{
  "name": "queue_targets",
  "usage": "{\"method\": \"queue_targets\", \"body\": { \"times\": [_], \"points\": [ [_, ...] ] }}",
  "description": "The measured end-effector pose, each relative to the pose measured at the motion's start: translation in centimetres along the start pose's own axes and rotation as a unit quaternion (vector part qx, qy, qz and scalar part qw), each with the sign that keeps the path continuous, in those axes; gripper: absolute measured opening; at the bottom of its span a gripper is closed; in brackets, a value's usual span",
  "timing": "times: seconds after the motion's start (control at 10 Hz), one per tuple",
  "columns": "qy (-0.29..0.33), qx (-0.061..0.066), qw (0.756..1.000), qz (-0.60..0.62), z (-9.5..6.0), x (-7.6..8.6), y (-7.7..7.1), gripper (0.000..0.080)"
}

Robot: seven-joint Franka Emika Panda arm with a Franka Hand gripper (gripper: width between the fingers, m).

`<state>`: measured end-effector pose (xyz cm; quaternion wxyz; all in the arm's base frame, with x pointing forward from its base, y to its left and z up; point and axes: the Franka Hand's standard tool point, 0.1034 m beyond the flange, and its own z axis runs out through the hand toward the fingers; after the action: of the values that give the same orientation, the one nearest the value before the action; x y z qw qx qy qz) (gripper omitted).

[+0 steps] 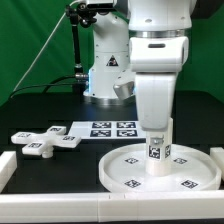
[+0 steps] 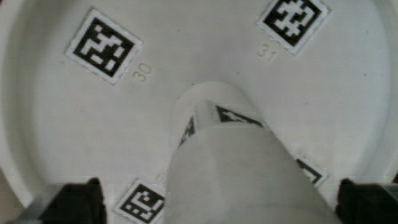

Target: Assemble round table

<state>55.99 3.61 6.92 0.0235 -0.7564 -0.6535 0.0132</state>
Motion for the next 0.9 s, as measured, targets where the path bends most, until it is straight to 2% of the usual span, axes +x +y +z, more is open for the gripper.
{"method": "queue_targets", "body": {
  "times": [0.2, 0.5, 0.7, 0.9],
  "points": [
    [-0.007, 0.001, 0.998, -0.058, 0.09, 0.34, -0.17, 0.0649],
    [-0.016, 0.004, 0.99, -0.143, 0.33, -0.01, -0.25, 0.0649],
    [-0.018, 0.004, 0.988, -0.155, 0.37, -0.1, -0.25, 0.0649],
    [-0.019, 0.004, 0.988, -0.153, 0.36, -0.17, -0.23, 0.0411]
  ]
}}
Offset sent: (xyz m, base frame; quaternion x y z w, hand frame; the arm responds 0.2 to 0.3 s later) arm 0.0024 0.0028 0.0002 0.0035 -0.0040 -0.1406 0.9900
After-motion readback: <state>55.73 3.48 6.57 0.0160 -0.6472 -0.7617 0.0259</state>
